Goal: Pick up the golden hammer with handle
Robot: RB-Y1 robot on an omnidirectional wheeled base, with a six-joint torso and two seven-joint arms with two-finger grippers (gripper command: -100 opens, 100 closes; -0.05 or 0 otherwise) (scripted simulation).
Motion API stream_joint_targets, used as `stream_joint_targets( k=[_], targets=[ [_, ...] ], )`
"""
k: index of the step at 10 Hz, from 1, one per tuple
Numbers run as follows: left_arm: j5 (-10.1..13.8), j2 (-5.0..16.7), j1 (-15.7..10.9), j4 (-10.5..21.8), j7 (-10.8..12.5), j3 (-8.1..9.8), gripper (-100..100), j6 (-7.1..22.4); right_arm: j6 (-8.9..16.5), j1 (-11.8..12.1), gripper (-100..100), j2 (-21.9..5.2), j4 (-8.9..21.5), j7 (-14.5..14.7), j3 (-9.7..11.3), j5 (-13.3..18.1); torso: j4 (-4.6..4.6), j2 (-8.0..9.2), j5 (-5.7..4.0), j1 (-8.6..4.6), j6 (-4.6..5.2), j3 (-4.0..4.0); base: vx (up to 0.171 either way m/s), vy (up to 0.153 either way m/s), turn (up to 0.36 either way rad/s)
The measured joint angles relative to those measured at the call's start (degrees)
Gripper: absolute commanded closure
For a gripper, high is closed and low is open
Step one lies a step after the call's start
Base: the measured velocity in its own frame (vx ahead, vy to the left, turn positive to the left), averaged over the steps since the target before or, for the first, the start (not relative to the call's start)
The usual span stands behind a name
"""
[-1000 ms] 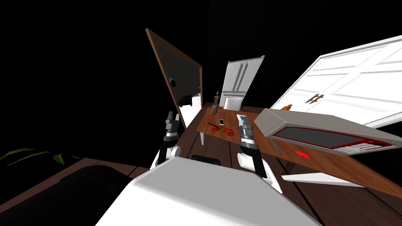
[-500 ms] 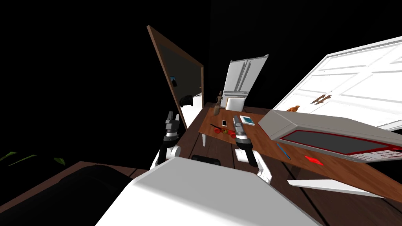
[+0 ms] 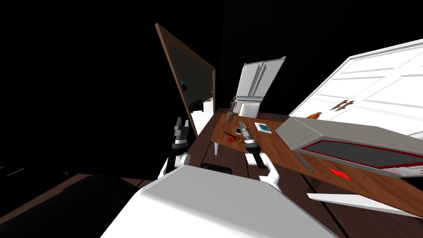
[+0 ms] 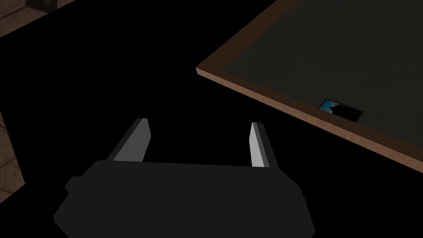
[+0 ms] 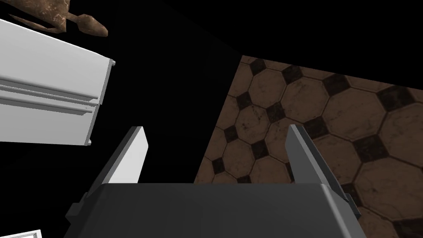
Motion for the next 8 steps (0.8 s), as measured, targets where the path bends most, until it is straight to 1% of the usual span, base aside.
stream_joint_targets(
  k=[1,2,3,4,5,6,7,8],
  targets=[
    [0.0,0.0,0.0,0.0,0.0,0.00,0,0.0,-0.9,-1.3,-100,-0.6,1.7,0.4,0.4,1.6,0.00,-0.01,-0.01,0.00,-0.01,0.00,0.036,0.055,0.007],
    [0.0,0.0,0.0,0.0,0.0,0.00,0,0.0,-1.6,-1.9,-100,-0.8,2.9,0.8,0.7,2.8,0.00,0.01,0.00,0.00,0.00,0.00,0.036,0.060,0.008],
    [0.0,0.0,0.0,0.0,0.0,0.00,0,0.0,-1.8,-3.5,-100,-1.5,4.3,1.2,1.3,4.5,0.00,-0.01,0.00,0.02,-0.01,0.00,0.031,0.053,0.006],
    [0.0,0.0,0.0,0.0,0.0,0.00,0,0.0,-2.1,-4.6,-100,-1.6,5.7,1.7,1.8,5.9,0.00,0.01,0.00,0.00,0.00,0.01,0.042,0.067,0.010],
    [0.0,0.0,0.0,0.0,0.0,0.00,0,0.0,-3.1,-6.1,-100,-2.2,7.7,2.2,2.2,7.6,0.00,-0.02,0.00,0.03,0.00,-0.01,0.035,0.057,0.003],
    [0.0,0.0,0.0,0.0,0.0,0.00,0,0.0,-3.3,-7.0,-100,-2.9,8.7,2.3,2.5,8.9,0.00,0.01,0.00,0.00,0.01,0.00,0.030,0.065,0.006],
    [0.0,0.0,0.0,0.0,0.0,0.00,0,0.0,-3.6,-8.6,-100,-3.7,10.1,2.5,3.1,10.5,0.00,0.01,0.00,0.03,0.00,0.01,0.028,0.054,0.003],
    [0.0,0.0,0.0,0.0,0.0,0.00,0,0.0,-4.1,-9.8,-100,-4.0,11.9,2.8,3.3,11.9,0.00,0.03,0.00,-0.01,0.01,0.01,0.035,0.058,0.006]
  ],
)
